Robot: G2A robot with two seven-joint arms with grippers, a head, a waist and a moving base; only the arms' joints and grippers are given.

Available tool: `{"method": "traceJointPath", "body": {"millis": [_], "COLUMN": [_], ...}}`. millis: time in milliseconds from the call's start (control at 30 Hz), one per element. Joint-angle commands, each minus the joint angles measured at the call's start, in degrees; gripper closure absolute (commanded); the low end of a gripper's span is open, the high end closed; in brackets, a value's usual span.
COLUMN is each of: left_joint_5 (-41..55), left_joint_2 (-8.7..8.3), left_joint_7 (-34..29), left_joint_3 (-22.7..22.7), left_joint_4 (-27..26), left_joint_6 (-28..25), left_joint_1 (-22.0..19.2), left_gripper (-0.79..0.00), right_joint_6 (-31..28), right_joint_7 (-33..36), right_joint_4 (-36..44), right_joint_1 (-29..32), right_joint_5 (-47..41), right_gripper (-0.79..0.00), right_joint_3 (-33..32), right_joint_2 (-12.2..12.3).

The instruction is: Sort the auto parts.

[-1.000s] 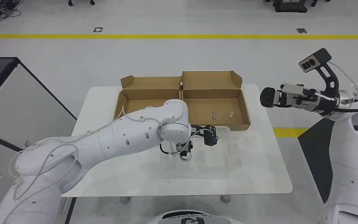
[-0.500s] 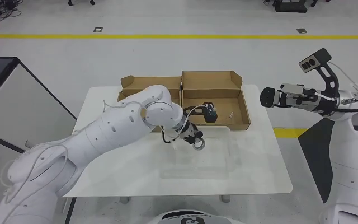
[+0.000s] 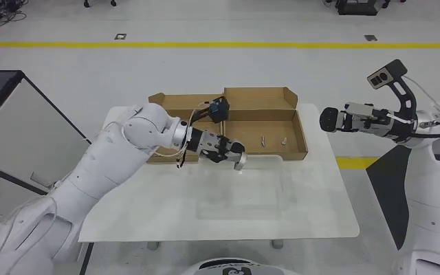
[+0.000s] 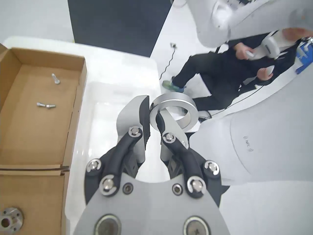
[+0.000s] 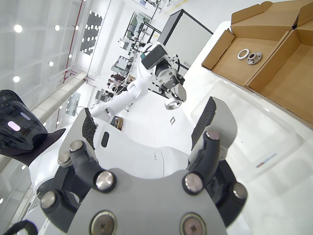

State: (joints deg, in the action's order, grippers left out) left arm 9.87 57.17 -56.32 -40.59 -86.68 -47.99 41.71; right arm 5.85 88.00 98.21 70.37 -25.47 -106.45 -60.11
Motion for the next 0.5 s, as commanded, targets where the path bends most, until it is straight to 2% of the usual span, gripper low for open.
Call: {"method": "traceJointPath", "body": {"millis": [0,267,467], "left_joint_5": [3.2,16.4,23.4], "left_joint_2": [-0.79,-1.96,-2.11], "left_joint_7": [1.0,4.3,10.0], "left_joint_3": [-0.9,0.3,2.1], "left_joint_4": [0.3,-0.2,-1.2], "left_joint_6": [-0.9,-4.3,-10.0], "left_joint_1": [0.3,-1.4,-4.2], "left_gripper": [0.0,0.0,0.0], "right_joint_6": [0.0,0.0,0.0], "right_joint_7": [0.0,0.0,0.0], "right_joint_4": [0.0,0.0,0.0], "right_joint_1": [0.0,0.0,0.0], "right_joint_5": [0.0,0.0,0.0], "right_gripper": [-0.785,-0.785,-0.785], "right_joint_3": [0.0,0.0,0.0], "right_joint_2": [0.0,0.0,0.0]}}
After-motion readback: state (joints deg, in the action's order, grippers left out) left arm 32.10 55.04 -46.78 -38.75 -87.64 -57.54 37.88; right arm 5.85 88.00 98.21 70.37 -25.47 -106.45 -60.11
